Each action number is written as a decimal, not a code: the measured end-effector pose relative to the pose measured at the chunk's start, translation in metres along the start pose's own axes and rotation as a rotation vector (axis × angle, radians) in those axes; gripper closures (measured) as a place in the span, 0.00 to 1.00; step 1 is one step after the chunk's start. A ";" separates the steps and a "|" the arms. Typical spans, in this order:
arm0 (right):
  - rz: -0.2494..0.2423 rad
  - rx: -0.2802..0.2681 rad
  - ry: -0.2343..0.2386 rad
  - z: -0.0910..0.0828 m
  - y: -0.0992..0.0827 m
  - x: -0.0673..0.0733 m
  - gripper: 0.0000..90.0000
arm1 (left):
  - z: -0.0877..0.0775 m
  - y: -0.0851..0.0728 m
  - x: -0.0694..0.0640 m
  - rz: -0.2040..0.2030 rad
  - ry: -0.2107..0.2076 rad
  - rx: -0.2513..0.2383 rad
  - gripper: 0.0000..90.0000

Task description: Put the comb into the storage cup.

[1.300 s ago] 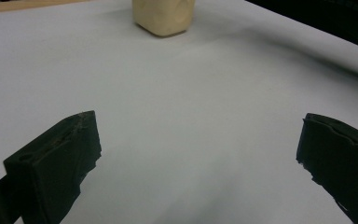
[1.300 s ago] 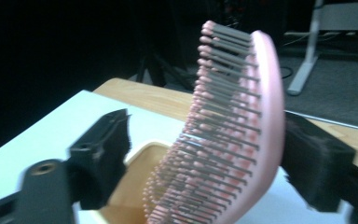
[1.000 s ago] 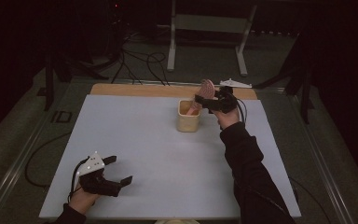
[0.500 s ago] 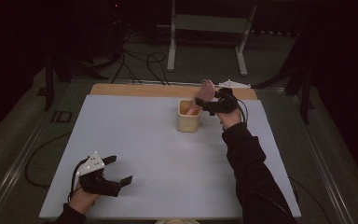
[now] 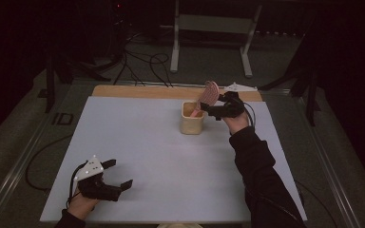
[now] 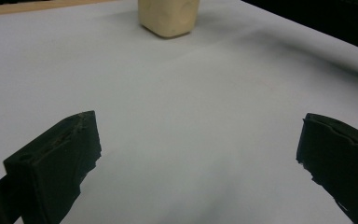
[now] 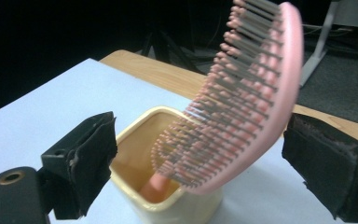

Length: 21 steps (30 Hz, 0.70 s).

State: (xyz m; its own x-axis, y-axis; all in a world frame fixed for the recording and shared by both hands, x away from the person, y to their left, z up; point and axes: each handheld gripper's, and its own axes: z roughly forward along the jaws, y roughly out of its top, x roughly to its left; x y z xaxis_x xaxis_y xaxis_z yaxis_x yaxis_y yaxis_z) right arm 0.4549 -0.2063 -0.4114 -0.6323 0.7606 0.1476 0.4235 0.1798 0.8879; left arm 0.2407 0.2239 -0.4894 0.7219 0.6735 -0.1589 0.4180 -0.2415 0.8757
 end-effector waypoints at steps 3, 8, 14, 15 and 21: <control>-0.004 -0.001 0.003 -0.002 -0.001 0.001 0.11 | 0.000 0.000 0.000 0.001 0.000 0.001 0.00; -0.006 0.007 0.006 -0.008 -0.005 0.003 0.11 | 0.000 0.000 0.000 -0.001 -0.001 -0.002 0.00; -0.007 0.021 0.010 -0.015 -0.016 0.004 0.11 | 0.000 0.000 0.000 0.000 -0.002 -0.001 0.00; -0.010 0.023 0.011 -0.016 -0.018 0.004 0.11 | 0.000 0.000 0.000 -0.001 -0.001 -0.002 0.00; -0.001 0.022 0.025 -0.021 -0.028 0.005 0.11 | -0.001 0.000 0.000 -0.001 0.001 -0.003 0.00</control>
State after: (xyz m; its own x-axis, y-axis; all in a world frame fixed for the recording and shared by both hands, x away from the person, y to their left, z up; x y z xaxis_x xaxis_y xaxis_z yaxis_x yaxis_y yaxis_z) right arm 0.4259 -0.2208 -0.4260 -0.6488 0.7443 0.1582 0.4369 0.1941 0.8783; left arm 0.2405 0.2244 -0.4891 0.7212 0.6741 -0.1596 0.4171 -0.2386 0.8770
